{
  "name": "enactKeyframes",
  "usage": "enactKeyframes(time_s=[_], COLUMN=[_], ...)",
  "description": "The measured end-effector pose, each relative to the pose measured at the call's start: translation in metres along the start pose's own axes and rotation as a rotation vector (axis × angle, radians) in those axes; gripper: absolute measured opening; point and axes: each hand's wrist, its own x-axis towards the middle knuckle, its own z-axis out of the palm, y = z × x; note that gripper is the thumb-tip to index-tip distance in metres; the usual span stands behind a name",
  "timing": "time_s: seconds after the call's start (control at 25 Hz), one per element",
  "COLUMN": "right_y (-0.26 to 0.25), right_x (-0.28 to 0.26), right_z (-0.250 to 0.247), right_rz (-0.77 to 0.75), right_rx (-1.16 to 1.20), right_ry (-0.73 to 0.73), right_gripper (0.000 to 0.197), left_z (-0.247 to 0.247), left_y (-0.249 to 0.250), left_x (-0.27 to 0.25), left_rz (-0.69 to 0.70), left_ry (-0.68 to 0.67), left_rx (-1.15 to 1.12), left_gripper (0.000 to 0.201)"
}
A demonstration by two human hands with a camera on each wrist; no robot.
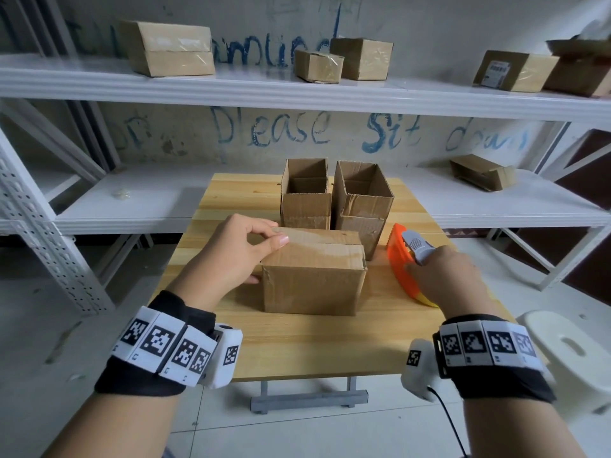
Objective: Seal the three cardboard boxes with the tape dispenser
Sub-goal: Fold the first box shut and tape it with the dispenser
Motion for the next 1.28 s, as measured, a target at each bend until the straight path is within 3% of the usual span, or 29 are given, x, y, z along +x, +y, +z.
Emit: enactKeyframes(time_s=[0.16, 0.32, 0.52, 0.68, 0.8, 1.08, 1.28], right_y=[-0.003, -0.006, -0.012, -0.023, -0.031, -0.045, -0.057], right_x=[-0.004, -0.019, -0.040, -0.052, -0.058, -0.054, -0.050], right_z=[-0.012, -0.036, -0.049, -0.061, -0.064, -0.051, -0.043], right_rz=[-0.028, -0.062, -0.264, -0.325, -0.279, -0.347, -0.488], right_rx=[0.198, 0.584, 0.795, 1.121, 1.329, 1.283, 1.058], right_ry=[0.180, 0.332, 0.487, 0.405, 0.271, 0.074, 0.203], right_gripper=[0.035, 0.045, 0.043, 0.045, 0.039, 0.039, 0.048], left_z=[-0.001, -0.003, 0.001, 0.008, 0.011, 0.016, 0.015], left_y=[0.002, 0.002, 0.005, 0.010, 0.011, 0.014, 0.015], left_x=[-0.003, -0.005, -0.006, -0.007, -0.006, -0.009, -0.010], left_rz=[0.003, 0.018, -0.001, -0.013, -0.007, -0.019, 0.003], left_ry=[-0.014, -0.035, -0.086, -0.107, -0.122, -0.146, -0.166], left_rx=[0.031, 0.082, 0.075, 0.051, 0.050, -0.036, 0.057], left_gripper=[0.016, 0.022, 0.015, 0.013, 0.015, 0.019, 0.015])
